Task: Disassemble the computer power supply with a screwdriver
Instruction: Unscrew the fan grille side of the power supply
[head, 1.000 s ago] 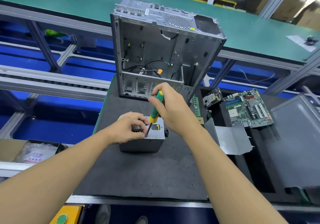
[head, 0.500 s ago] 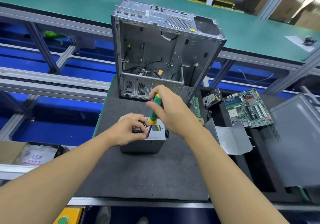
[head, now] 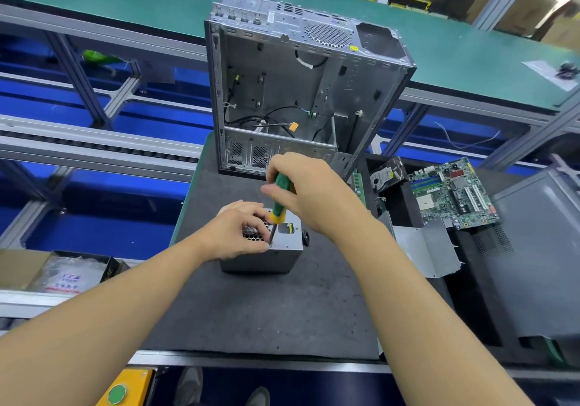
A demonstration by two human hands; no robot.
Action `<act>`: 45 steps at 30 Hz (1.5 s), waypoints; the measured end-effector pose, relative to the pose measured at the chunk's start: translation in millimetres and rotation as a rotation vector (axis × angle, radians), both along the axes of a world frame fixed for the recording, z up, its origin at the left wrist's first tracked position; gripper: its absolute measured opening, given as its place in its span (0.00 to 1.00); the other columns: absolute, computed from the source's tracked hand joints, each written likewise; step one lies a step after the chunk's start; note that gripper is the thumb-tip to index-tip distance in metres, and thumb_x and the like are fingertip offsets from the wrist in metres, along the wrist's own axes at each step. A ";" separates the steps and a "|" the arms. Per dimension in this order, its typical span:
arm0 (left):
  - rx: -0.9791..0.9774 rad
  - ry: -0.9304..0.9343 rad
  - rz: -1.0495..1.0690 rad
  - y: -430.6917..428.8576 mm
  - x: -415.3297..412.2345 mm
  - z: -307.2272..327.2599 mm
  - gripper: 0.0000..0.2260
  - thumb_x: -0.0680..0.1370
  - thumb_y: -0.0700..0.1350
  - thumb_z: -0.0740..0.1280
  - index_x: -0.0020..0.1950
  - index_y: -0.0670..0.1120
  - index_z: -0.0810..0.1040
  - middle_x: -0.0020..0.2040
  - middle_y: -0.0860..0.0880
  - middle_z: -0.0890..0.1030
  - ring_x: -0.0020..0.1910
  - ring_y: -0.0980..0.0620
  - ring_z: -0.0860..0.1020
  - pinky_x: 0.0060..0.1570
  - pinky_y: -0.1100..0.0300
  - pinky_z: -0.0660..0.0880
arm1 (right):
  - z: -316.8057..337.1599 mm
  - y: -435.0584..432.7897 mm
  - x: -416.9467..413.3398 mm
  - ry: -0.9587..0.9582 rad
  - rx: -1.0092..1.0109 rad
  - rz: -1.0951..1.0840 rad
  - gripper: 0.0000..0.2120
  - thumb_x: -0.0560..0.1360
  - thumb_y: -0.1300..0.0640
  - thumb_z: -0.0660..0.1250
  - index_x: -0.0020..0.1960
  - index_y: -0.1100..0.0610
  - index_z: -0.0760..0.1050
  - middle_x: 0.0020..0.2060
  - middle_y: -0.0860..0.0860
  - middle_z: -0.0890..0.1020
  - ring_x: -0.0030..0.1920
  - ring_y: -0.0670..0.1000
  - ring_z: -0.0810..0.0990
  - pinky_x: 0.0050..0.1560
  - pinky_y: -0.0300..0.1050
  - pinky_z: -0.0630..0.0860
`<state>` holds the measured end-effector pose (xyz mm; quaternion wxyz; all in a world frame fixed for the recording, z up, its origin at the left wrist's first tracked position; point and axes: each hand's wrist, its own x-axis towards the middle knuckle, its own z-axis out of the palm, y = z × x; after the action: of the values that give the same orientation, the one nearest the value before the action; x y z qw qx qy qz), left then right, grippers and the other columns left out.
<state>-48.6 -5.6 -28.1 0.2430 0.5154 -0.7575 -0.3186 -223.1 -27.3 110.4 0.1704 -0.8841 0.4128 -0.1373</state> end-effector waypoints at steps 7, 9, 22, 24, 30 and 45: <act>0.014 0.034 -0.027 -2.5 2.9 -3.1 0.05 0.71 0.45 0.79 0.39 0.53 0.84 0.54 0.60 0.79 0.60 0.58 0.71 0.70 0.50 0.62 | 12.7 3.6 -4.6 0.063 0.129 0.080 0.07 0.81 0.57 0.62 0.58 0.53 0.70 0.53 0.46 0.73 0.51 0.51 0.74 0.54 0.54 0.74; 0.016 0.025 -0.029 -3.4 2.4 -3.0 0.07 0.72 0.45 0.78 0.39 0.56 0.84 0.56 0.57 0.80 0.61 0.57 0.71 0.70 0.50 0.62 | 13.2 4.3 -5.2 0.053 0.138 0.064 0.08 0.81 0.56 0.62 0.59 0.54 0.69 0.53 0.47 0.73 0.49 0.51 0.74 0.54 0.54 0.73; 0.000 0.034 0.013 -0.4 0.0 -6.7 0.05 0.72 0.44 0.78 0.40 0.52 0.85 0.56 0.55 0.81 0.62 0.55 0.72 0.70 0.49 0.63 | 13.8 8.0 -6.2 0.046 0.157 0.053 0.06 0.81 0.55 0.62 0.58 0.53 0.68 0.51 0.47 0.73 0.47 0.51 0.74 0.52 0.54 0.73; -0.004 0.026 0.010 -1.8 -0.2 -7.1 0.03 0.72 0.44 0.78 0.40 0.50 0.86 0.55 0.55 0.81 0.62 0.55 0.72 0.69 0.49 0.63 | 13.6 8.4 -7.1 0.037 0.171 0.050 0.06 0.81 0.55 0.62 0.58 0.53 0.68 0.52 0.47 0.73 0.47 0.51 0.74 0.51 0.53 0.74; -0.025 0.013 -0.034 -0.1 1.3 -5.1 0.03 0.72 0.42 0.78 0.42 0.49 0.86 0.49 0.71 0.77 0.56 0.66 0.71 0.66 0.53 0.65 | 13.0 11.7 -8.1 0.051 0.161 0.088 0.06 0.81 0.56 0.61 0.57 0.53 0.68 0.50 0.46 0.72 0.45 0.52 0.74 0.48 0.51 0.72; 0.030 -0.104 -0.017 7.6 -4.7 4.7 0.18 0.64 0.45 0.63 0.51 0.52 0.85 0.55 0.71 0.68 0.56 0.54 0.70 0.66 0.53 0.64 | 19.0 13.8 -3.2 0.126 0.237 0.014 0.12 0.83 0.50 0.57 0.64 0.53 0.65 0.42 0.47 0.76 0.41 0.49 0.75 0.39 0.48 0.68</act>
<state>-53.2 2.1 -23.4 0.1929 0.5284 -0.7686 -0.3048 -226.3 -13.6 129.3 0.2483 -0.8676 0.4297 -0.0305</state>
